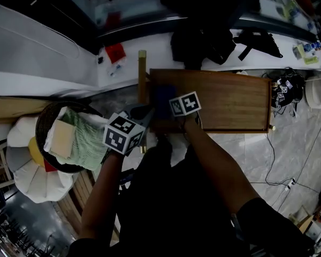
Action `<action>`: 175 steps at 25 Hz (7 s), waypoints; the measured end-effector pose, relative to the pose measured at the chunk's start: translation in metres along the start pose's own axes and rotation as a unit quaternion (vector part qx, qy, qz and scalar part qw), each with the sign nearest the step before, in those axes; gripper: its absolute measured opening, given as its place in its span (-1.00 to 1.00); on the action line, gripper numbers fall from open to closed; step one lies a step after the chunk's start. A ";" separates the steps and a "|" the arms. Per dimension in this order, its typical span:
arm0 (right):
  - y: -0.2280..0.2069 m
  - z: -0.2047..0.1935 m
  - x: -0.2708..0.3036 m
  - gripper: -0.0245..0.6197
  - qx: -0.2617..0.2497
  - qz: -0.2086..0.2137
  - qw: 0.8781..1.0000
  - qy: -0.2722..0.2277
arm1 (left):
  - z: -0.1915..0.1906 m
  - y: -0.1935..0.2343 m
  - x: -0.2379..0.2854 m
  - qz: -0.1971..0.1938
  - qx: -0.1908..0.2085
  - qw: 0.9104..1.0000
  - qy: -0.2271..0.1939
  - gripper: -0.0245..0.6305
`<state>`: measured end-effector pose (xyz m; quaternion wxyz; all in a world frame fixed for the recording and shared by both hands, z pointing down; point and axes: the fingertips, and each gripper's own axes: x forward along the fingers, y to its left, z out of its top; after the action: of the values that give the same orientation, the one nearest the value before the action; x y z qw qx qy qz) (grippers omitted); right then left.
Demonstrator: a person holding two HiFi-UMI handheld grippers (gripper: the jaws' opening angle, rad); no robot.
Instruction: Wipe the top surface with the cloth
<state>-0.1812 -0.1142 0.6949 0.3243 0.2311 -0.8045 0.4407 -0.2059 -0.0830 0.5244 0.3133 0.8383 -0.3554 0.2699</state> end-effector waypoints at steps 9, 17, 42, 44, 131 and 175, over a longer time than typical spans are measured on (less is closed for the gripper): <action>-0.083 -0.028 -0.077 -0.73 0.021 -0.030 0.999 -0.005 | 0.025 -0.043 0.044 0.018 -0.021 1.000 0.002 -0.91; -0.157 -0.049 -0.149 -0.73 0.013 -0.066 0.998 -0.017 | 0.052 -0.109 0.103 -0.004 -0.008 1.000 0.001 -0.91; -0.366 -0.108 -0.365 -0.73 0.108 -0.250 0.960 -0.070 | 0.106 -0.218 0.164 -0.045 0.028 0.998 -0.022 -0.91; -0.373 -0.112 -0.373 -0.73 0.115 -0.267 0.955 -0.063 | 0.102 -0.214 0.157 -0.040 0.024 0.999 -0.024 -0.91; -0.331 -0.141 -0.350 -0.73 0.081 -0.245 0.966 -0.017 | 0.089 -0.252 0.230 -0.112 -0.001 0.993 0.034 -0.91; 0.047 -0.051 0.012 -0.73 -0.098 -0.024 0.994 0.045 | -0.045 -0.002 -0.037 -0.005 -0.079 0.997 0.003 -0.91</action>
<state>-0.2045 -0.0479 0.6979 0.3919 0.1970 -0.8225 0.3620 -0.2365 -0.0338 0.5281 0.3814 0.8115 -0.3706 0.2422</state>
